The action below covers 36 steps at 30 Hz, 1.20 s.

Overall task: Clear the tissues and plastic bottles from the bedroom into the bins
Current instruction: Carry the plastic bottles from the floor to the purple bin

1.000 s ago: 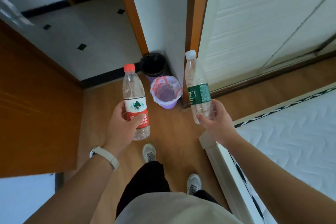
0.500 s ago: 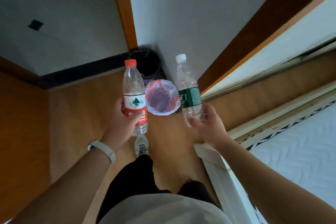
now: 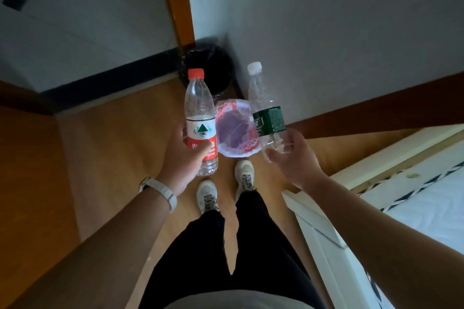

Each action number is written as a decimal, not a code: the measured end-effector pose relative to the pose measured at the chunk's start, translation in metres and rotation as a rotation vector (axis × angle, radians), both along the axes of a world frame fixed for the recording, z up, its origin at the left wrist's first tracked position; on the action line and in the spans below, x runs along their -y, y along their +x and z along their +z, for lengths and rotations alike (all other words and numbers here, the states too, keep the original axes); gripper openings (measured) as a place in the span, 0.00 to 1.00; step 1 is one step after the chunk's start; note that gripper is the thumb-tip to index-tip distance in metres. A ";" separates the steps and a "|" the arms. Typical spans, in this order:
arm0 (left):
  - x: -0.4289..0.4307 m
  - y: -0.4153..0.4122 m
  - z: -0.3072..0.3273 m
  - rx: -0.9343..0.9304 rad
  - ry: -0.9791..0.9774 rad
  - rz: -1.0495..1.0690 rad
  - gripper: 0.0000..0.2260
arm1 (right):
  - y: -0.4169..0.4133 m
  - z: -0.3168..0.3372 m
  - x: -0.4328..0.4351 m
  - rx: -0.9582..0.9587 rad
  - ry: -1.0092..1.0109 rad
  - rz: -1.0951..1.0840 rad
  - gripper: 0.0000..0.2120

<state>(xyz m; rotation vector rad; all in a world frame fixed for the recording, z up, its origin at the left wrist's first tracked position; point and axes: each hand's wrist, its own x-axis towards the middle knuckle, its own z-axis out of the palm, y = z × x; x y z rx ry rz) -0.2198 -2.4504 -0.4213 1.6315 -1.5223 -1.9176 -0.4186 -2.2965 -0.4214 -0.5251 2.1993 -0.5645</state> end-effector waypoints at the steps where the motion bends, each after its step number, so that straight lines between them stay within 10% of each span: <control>1: 0.003 -0.007 -0.014 0.015 0.003 -0.011 0.21 | -0.005 -0.014 0.003 0.002 0.012 -0.002 0.26; 21: 0.012 -0.106 -0.385 0.078 -0.074 -0.092 0.24 | -0.059 -0.393 0.034 0.091 -0.004 0.022 0.29; 36: 0.019 -0.067 -0.388 0.233 -0.414 -0.457 0.28 | -0.073 -0.389 0.056 -0.052 0.064 0.405 0.22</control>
